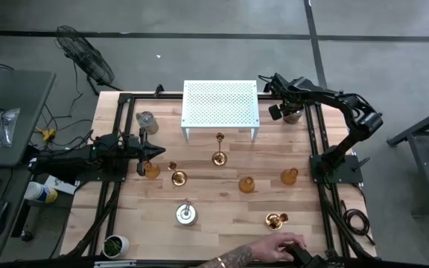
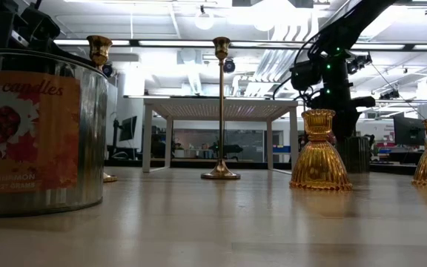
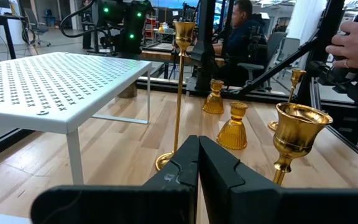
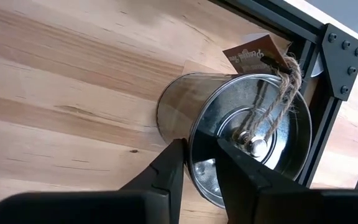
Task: Pick & Place candle stick holders
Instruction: Put the top right silver scented candle on the shelf
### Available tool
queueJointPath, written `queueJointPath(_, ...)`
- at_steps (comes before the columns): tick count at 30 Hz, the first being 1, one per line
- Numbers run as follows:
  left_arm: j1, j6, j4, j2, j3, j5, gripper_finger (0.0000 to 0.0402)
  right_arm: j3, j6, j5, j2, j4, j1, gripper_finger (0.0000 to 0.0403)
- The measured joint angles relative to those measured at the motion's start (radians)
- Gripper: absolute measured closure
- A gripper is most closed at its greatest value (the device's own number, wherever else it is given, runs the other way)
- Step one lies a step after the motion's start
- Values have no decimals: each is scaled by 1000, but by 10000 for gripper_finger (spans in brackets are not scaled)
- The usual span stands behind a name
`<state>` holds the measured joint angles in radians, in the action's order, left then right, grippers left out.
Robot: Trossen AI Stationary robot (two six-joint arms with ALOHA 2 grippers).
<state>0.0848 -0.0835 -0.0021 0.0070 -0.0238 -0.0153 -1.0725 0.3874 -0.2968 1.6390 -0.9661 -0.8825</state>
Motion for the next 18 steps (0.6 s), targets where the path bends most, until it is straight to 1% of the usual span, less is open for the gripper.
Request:
queueJointPath(6,0,0,0,0,0,0,398,-1,0,8,0,0,0,335)
queueJointPath(18,0,0,0,0,0,0,398,-3,-3,41,-3,4,-1,395)
